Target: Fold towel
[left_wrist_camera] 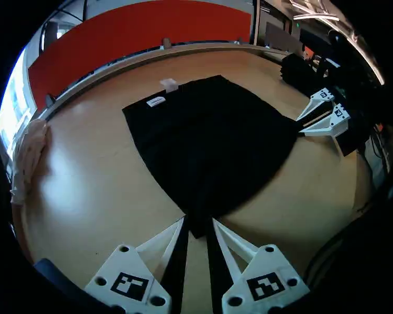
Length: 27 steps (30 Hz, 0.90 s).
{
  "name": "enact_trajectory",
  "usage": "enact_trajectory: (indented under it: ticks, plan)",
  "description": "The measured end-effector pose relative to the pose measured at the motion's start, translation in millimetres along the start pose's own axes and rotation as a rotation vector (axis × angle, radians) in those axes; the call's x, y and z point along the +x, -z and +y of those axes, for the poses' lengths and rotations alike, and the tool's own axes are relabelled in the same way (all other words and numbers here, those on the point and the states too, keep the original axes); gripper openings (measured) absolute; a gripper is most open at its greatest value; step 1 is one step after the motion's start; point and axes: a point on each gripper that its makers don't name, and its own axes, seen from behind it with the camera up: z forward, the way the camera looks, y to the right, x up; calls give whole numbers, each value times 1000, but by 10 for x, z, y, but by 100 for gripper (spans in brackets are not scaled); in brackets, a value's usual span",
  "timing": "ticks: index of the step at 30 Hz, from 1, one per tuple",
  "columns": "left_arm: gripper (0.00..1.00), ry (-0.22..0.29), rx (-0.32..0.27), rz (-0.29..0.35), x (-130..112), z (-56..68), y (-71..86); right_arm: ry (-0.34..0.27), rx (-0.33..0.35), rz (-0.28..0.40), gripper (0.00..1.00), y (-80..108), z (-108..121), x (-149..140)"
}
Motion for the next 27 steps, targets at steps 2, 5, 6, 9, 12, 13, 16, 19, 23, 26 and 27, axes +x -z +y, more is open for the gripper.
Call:
enact_trajectory:
  ticks: [2, 5, 6, 9, 12, 13, 16, 19, 23, 26, 27]
  plan:
    - [18, 4, 4, 2, -2, 8, 1, -1, 0, 0, 22, 1, 0, 2]
    - [17, 10, 11, 4, 0, 17, 6, -6, 1, 0, 18, 2, 0, 12]
    - [17, 18, 12, 3, 1, 17, 9, -6, 2, 1, 17, 6, -5, 18]
    - [17, 44, 13, 2, 3, 17, 20, -4, 4, 4, 15, 26, -15, 39]
    - [17, 67, 6, 0, 9, 30, 31, 1, -1, 9, 15, 53, -3, 68]
    - [17, 73, 1, 0, 14, 43, 36, 2, -5, 9, 15, 59, 9, 77]
    - [17, 81, -4, 4, 49, 74, 64, 0, -12, 15, 15, 76, 32, 114]
    - [16, 86, -1, 10, 97, 89, 113, -5, -15, 23, 15, 114, 45, 169]
    - [16, 98, 4, 14, 165, 96, 196, -20, -20, 32, 15, 178, 64, 260]
    - [16, 106, 7, 19, 226, 100, 268, -34, -26, 48, 15, 238, 80, 353]
    - [16, 108, 9, 22, 246, 98, 292, -37, -28, 53, 15, 261, 83, 385]
